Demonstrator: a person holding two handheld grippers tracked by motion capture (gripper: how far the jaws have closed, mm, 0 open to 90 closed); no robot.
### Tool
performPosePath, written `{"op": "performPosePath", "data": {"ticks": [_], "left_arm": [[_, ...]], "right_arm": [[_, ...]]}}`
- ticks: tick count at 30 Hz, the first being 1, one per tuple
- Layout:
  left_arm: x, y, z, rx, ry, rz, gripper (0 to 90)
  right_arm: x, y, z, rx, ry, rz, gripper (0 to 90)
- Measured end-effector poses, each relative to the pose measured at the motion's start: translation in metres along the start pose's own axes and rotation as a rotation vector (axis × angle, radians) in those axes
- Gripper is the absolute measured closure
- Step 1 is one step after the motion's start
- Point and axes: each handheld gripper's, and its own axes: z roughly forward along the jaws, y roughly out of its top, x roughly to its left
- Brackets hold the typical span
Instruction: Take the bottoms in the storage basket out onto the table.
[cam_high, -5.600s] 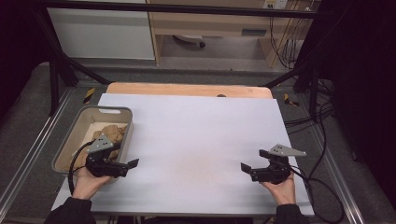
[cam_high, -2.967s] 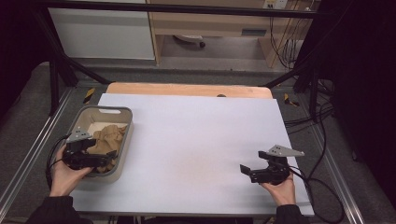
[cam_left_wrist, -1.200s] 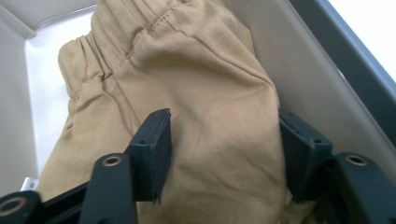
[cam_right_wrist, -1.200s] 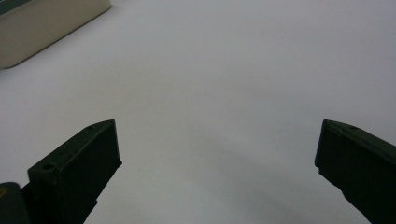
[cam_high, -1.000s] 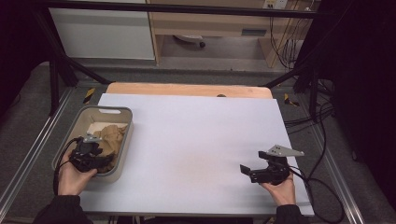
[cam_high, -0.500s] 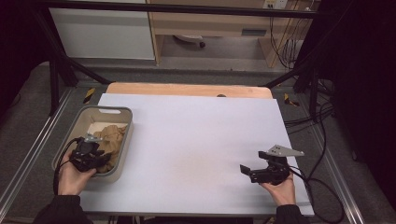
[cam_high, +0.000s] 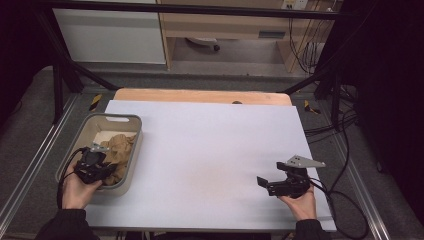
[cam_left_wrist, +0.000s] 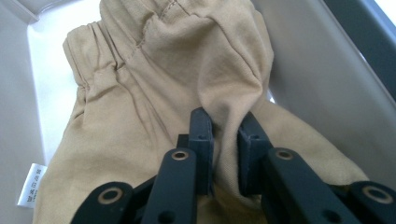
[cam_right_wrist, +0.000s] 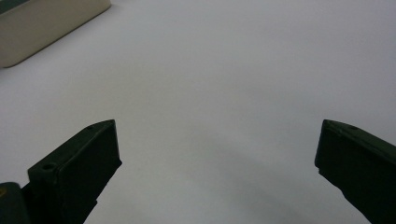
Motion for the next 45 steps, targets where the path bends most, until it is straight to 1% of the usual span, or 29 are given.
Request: {"op": "performPosePath", "data": {"ticks": [9,11,19,30,38,45], "left_arm": [[0.002,-0.001,-0.001,-0.016,-0.003,-0.013,82.9],[0.003,-0.002,-0.002,-0.027,-0.005,-0.02,83.2],[0.004,-0.002,-0.004,-0.04,-0.011,-0.025,83.5],[0.007,-0.002,-0.014,-0.089,-0.008,-0.042,84.3],[0.008,-0.001,-0.019,-0.117,-0.008,-0.054,84.7],[0.008,-0.001,-0.024,-0.132,-0.015,-0.056,84.9]], "right_arm": [[0.0,0.0,0.0,0.001,0.0,0.003,0.6],[0.0,0.0,0.0,0.001,0.0,0.003,0.6],[0.0,0.0,0.0,0.0,0.0,0.002,0.6],[0.0,0.0,0.0,0.002,0.001,0.005,0.7],[0.0,0.0,0.001,0.002,0.0,0.002,0.6],[0.0,0.0,0.001,0.003,0.001,0.003,0.6]]}}
